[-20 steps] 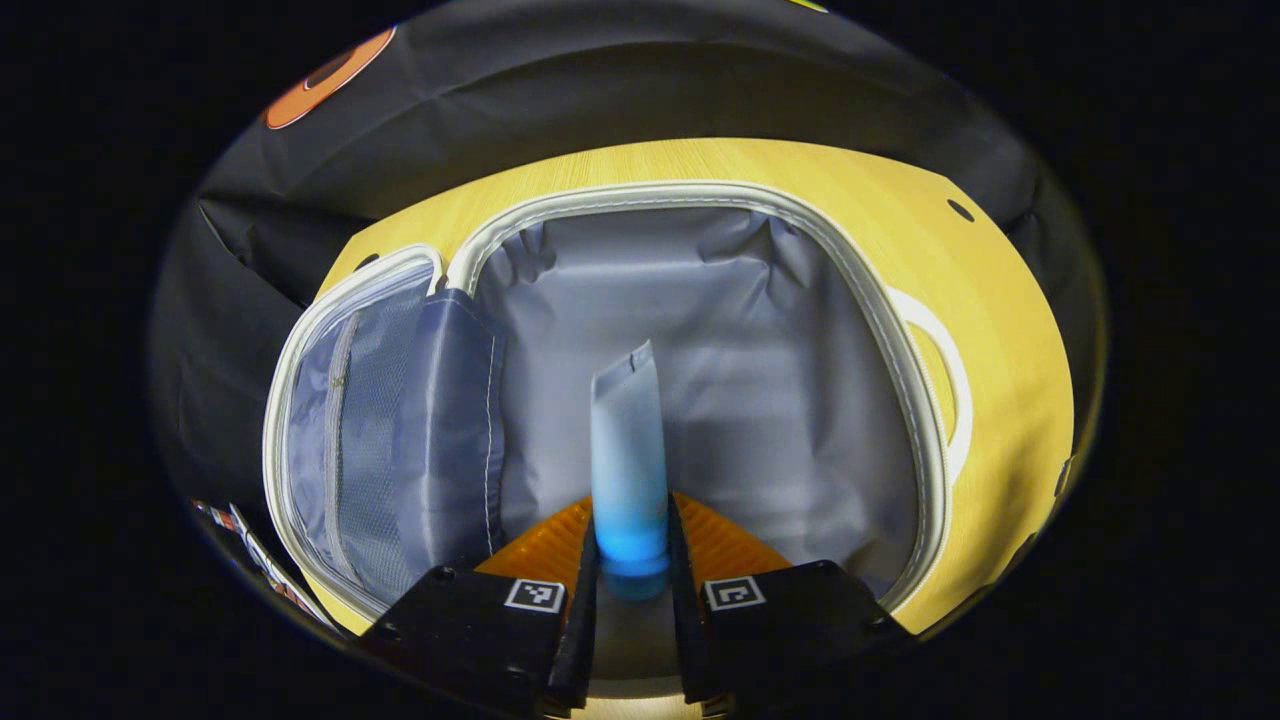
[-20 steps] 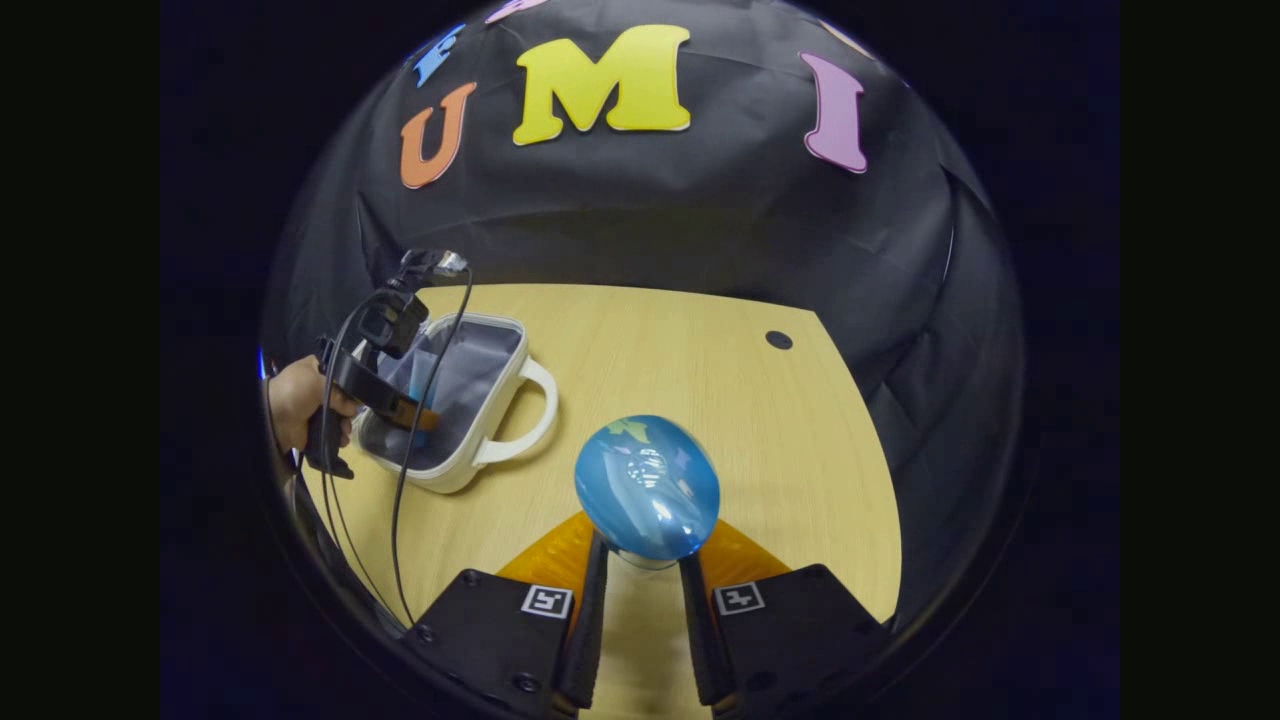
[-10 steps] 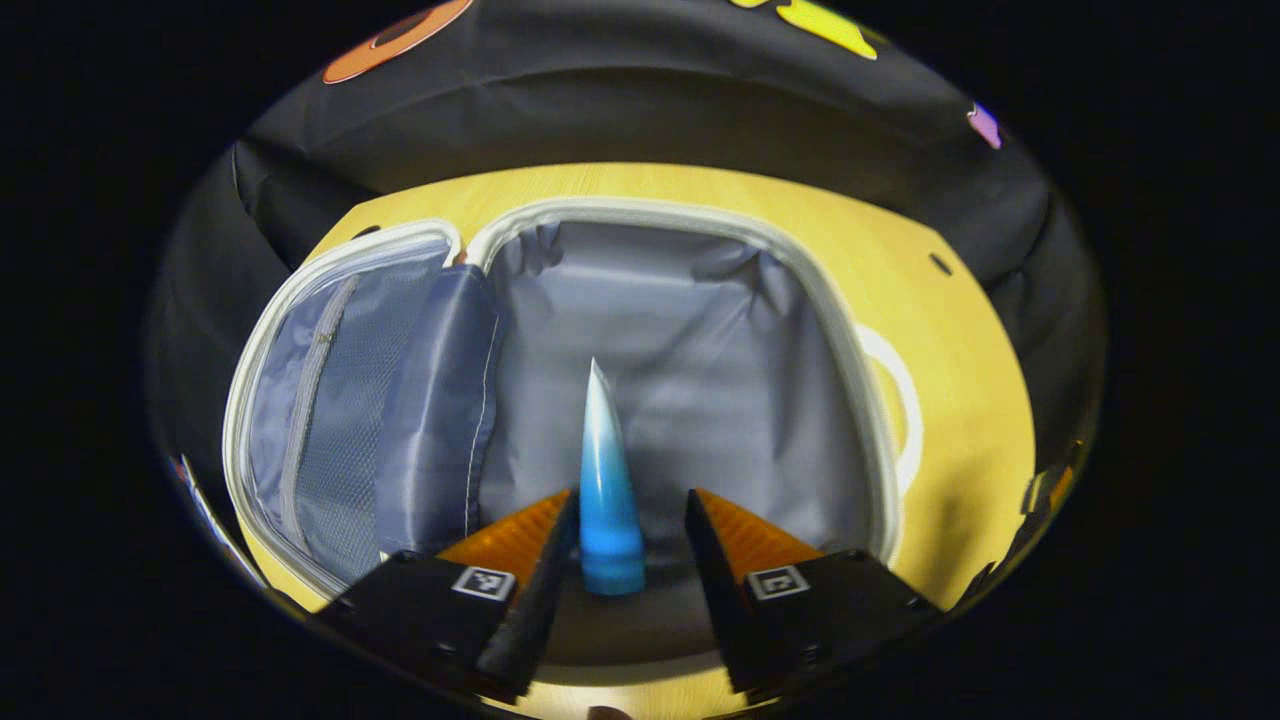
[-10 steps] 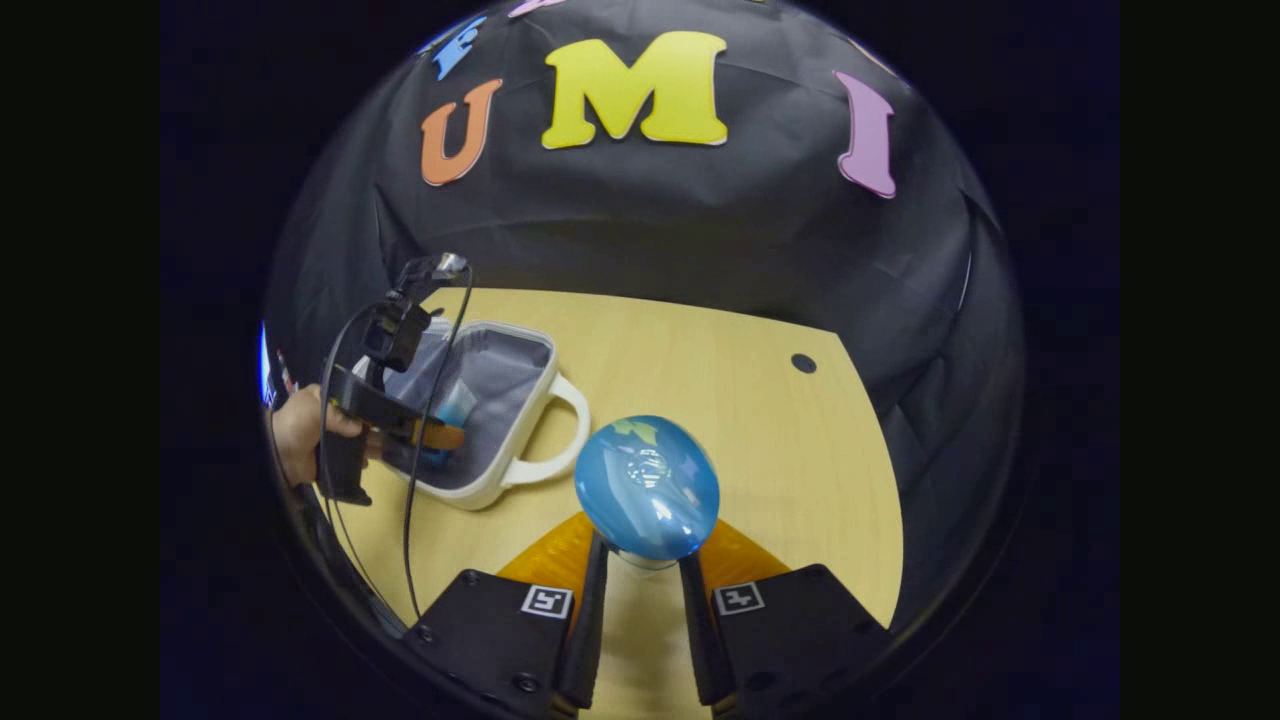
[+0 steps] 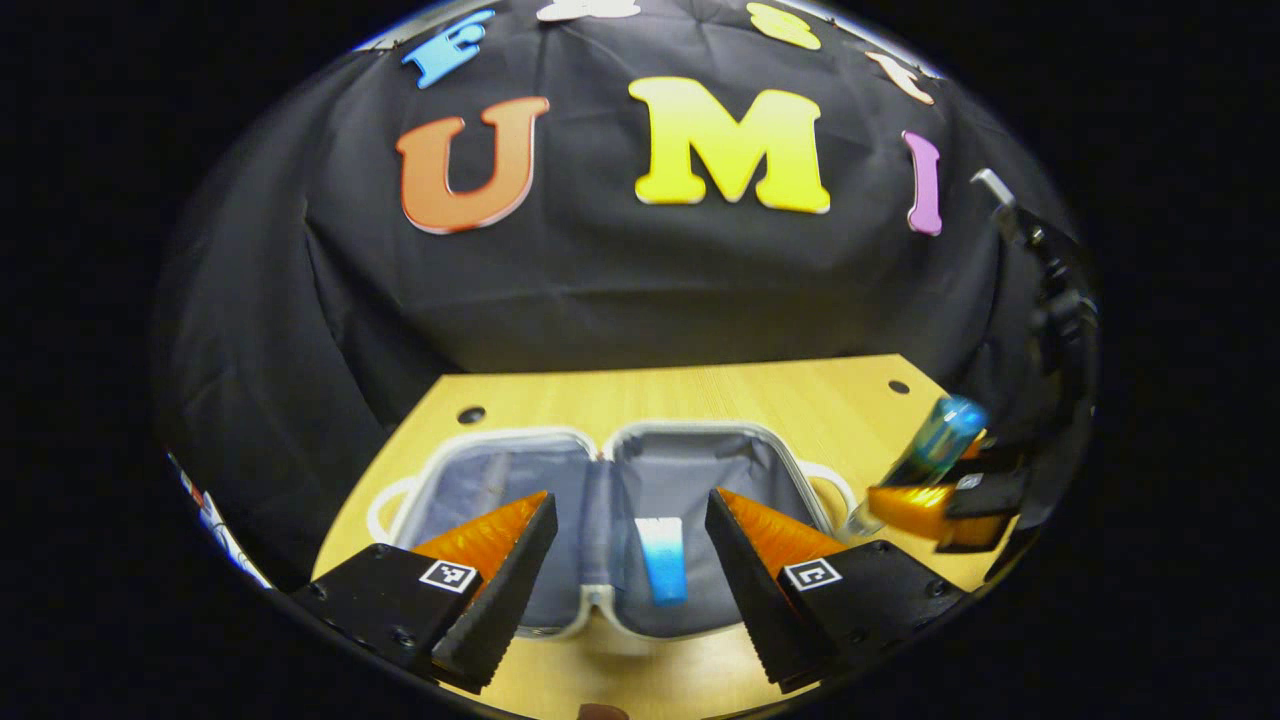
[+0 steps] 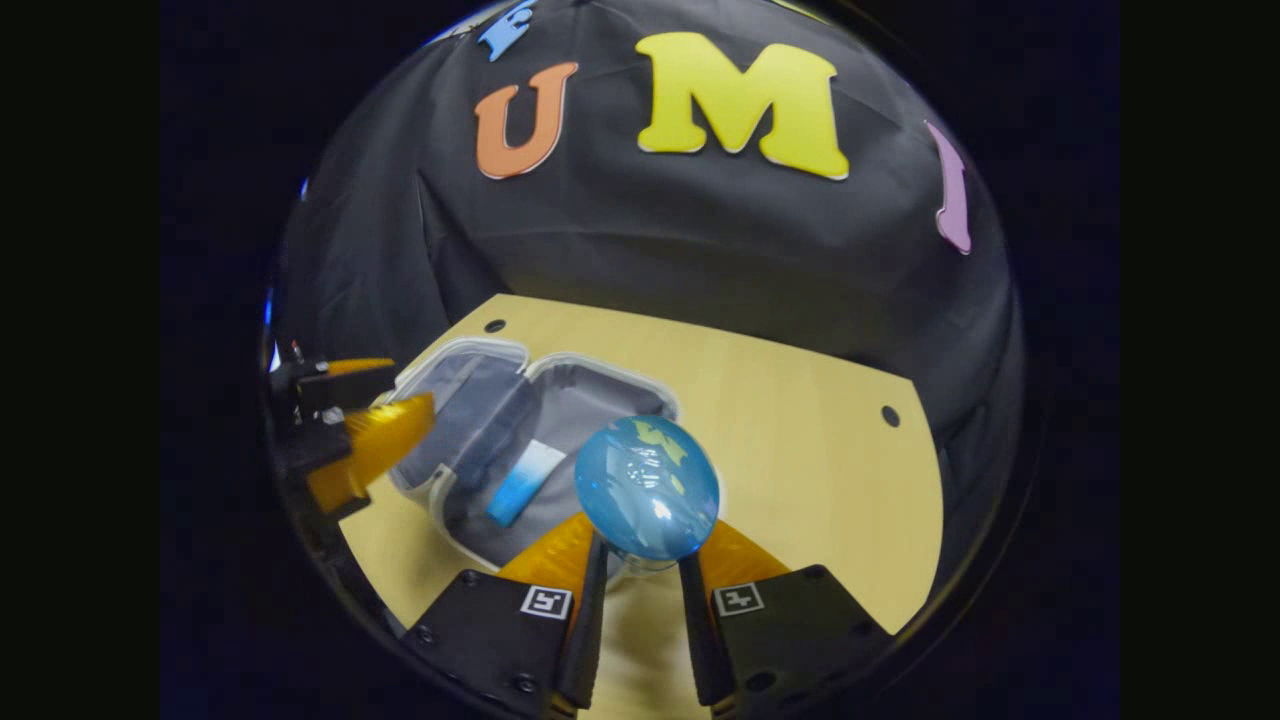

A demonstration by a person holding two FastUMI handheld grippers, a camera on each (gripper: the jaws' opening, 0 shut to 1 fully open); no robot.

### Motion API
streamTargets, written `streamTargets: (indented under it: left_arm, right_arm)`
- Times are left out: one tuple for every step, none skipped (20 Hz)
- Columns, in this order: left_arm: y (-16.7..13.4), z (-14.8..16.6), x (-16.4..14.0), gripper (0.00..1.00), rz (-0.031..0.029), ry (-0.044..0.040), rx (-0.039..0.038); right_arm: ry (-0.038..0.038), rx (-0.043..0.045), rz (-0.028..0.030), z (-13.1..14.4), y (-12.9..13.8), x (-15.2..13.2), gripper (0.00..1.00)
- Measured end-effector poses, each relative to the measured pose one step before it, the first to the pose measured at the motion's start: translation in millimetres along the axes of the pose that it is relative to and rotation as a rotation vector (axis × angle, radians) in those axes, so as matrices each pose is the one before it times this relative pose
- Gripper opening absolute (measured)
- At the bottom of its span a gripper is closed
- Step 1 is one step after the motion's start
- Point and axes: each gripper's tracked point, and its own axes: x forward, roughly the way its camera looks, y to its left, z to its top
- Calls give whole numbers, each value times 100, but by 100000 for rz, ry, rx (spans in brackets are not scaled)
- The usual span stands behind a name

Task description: First open the suitcase, pack the skin care products into it, and then close the suitcase.

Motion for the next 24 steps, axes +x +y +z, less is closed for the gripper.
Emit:
streamTargets:
  left_arm:
    - [965,852,-718,95,1102,-3489,367]
    - [912,763,-649,96,1019,-3448,-282]
    - [1387,810,-1033,96,912,-2754,-657]
    - [1030,688,-703,96,670,-2734,-944]
    - [814,1110,-640,96,635,-2540,-1092]
    - [735,792,-636,96,68,-1679,-1460]
    - [1058,536,-818,96,566,-1601,-1509]
    - [1044,477,-243,96,576,-1384,-692]
    - [759,372,-349,96,419,-1302,-327]
    - [613,648,-231,96,77,-1837,-204]
    - [483,634,-235,96,-301,-2009,-332]
    - [440,707,-197,96,-401,-1843,-395]
    - [578,863,-250,96,-70,-2344,-617]
    - [583,377,-75,96,270,-1449,-536]
    - [625,312,-137,96,527,-821,-663]
    - [574,77,-48,96,617,-472,-377]
    - [612,77,3,96,989,-55,-346]
    - [574,-243,-100,96,951,514,-350]
    - [675,-119,-163,96,1004,298,-468]
    - [684,-172,-78,96,921,361,-558]
    - [499,-256,-31,96,655,132,-366]
    - [529,-290,65,96,881,0,-26]
    - [661,-427,43,96,1219,322,182]
    - [774,-454,162,96,963,570,-643]
  right_arm:
    - [2571,1448,2049,-530,1498,1154,35]
    - [3258,1148,980,-742,1178,1035,35]
    - [3097,888,285,-765,994,821,35]
    - [2934,1378,58,-628,667,871,35]
    - [2797,1465,1,-908,571,767,35]
    - [2469,1363,-465,-544,432,663,35]
    - [3400,1888,-401,-845,421,603,35]
    - [2584,2431,-248,-643,258,489,35]
    - [2760,3233,-644,-643,82,438,35]
    - [371,2611,-1193,109,-118,229,33]
    - [112,1757,-1726,85,-106,460,35]
    - [1039,1553,-1425,17,-134,357,35]
    - [49,2082,-1316,484,-81,329,35]
    - [692,1680,-1173,324,-91,607,35]
    - [-86,1945,-190,610,145,498,34]
    - [890,996,-1039,338,-42,551,35]
    - [1269,1105,-1205,322,45,604,35]
    - [1454,1220,-1259,113,13,471,35]
    - [1245,764,-1107,97,67,582,35]
    - [883,-7,-938,-108,66,555,35]
    - [853,-305,-1224,-148,60,402,34]
    - [949,-327,-1070,-336,0,447,35]
    - [1238,-317,-1114,-396,-60,242,35]
    - [536,284,-653,-222,-5,283,35]
